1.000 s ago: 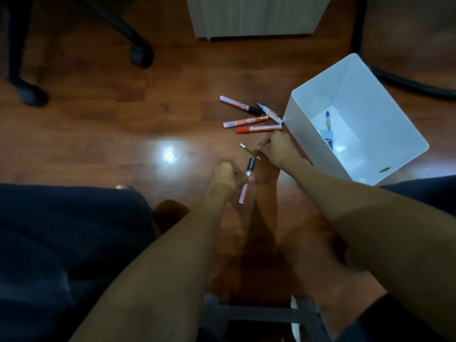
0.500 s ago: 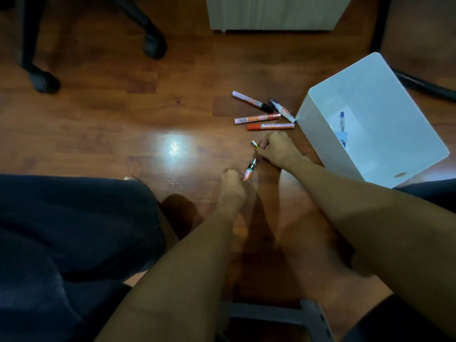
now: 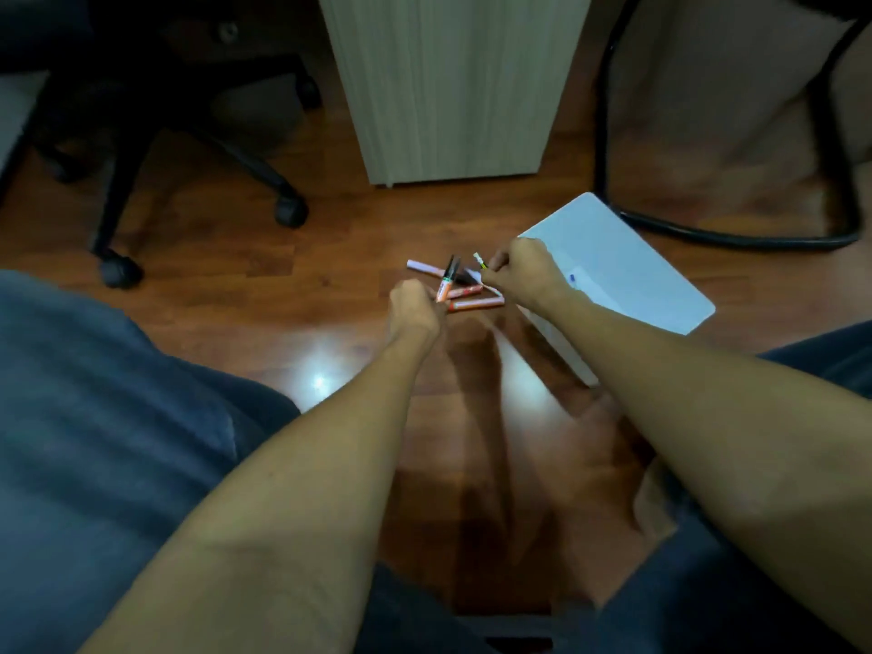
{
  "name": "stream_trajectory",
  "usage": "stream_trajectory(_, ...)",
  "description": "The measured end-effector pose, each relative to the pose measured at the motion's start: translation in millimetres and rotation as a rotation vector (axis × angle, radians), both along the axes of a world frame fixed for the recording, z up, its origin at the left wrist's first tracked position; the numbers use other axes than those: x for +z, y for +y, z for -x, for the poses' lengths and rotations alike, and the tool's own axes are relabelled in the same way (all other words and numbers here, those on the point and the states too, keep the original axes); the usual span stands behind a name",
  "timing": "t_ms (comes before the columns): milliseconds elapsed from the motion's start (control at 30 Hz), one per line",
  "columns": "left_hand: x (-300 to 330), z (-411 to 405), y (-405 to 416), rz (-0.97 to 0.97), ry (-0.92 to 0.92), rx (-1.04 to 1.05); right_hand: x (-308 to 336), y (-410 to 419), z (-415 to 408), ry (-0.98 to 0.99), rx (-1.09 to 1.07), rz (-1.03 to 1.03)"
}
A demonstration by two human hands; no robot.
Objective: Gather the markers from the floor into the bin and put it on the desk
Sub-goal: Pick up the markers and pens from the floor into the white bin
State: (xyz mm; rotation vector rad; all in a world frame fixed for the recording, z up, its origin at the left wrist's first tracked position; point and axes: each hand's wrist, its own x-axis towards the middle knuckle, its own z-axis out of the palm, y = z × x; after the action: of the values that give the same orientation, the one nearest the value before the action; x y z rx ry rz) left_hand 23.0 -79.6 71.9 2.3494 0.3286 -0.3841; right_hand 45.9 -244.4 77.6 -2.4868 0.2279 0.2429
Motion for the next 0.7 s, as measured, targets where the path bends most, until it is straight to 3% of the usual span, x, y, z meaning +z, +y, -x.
stream_trajectory(267, 40.7, -36.5, -86.7, 0.127, -0.041, -0.129, 40.9, -101.0, 27.9, -0.024, -0.234, 0.016)
stream_trajectory(533, 28.6, -34.9, -161.7, 0.125, 0.034, -0.293, 7.2, -154.8, 57.4, 0.105, -0.455, -0.025)
stream_trajectory(700, 15.5, -29.3, -164.6, 0.117, 0.049, -0.310, -1.3, -165.5, 61.7, 0.180, -0.500, -0.019)
